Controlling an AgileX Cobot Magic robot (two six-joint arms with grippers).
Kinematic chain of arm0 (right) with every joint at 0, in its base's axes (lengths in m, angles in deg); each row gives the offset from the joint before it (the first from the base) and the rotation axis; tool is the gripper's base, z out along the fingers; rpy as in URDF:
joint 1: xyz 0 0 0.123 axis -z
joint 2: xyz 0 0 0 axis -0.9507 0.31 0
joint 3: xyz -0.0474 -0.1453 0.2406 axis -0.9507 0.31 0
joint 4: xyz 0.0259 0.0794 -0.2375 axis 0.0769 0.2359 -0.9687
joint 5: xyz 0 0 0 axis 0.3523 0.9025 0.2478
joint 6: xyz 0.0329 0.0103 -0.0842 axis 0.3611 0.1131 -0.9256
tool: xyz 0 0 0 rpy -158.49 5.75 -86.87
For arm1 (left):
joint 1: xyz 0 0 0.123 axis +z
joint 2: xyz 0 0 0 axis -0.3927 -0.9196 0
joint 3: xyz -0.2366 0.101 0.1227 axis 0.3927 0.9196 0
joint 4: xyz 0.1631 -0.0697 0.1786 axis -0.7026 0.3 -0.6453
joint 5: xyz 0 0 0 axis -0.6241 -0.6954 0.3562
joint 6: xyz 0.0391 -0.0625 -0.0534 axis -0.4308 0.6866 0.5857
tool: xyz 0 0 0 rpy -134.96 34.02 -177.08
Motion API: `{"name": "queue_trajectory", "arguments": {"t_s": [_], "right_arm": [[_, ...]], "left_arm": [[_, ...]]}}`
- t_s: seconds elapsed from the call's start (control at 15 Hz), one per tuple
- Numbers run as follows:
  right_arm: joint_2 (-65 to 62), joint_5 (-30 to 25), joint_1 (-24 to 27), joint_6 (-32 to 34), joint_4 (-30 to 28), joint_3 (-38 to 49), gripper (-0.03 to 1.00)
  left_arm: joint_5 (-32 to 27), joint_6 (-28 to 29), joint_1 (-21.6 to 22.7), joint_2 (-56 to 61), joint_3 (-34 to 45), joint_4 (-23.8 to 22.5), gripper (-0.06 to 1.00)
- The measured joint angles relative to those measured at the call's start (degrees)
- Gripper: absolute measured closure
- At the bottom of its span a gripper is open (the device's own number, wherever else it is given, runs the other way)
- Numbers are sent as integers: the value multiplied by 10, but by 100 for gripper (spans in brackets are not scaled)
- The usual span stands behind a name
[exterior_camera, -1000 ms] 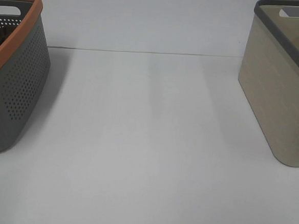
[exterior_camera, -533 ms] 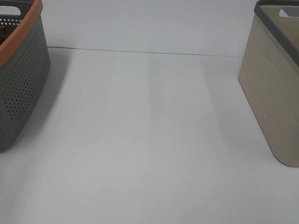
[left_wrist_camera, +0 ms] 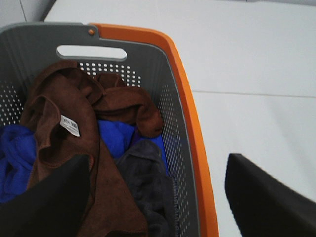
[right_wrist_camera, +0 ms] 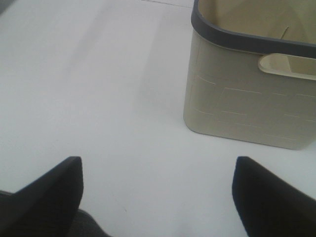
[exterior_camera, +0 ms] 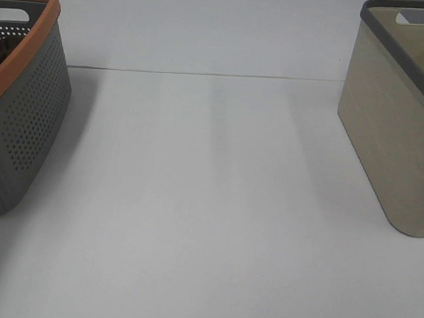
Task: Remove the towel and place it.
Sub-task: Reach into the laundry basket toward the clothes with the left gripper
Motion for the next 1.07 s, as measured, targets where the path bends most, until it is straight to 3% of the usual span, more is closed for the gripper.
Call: {"name": "queue_trajectory", "arguments": {"t_s": [0.2,0.33,0.67,0.8,0.93,1.07], "right_arm": [[0,0,0,0,0,0,18],[0,0,0,0,1,0,18],[0,0,0,0,1,0,18],[0,0,0,0,1,0,18],[0,0,0,0,2,0,18],[0,0,0,0,3,0,18]], "left_arm": [[-139,32,0,-96,-141,-1,26],[-185,50,0,-117,-209,-25,30],[-286,132,0,-153,-315,-146,31],[-327,146,0,-183,-349,-174,31],[-359,149,17,-222,-391,-176,31],[-387,149,64,-268,-431,-160,31]]}}
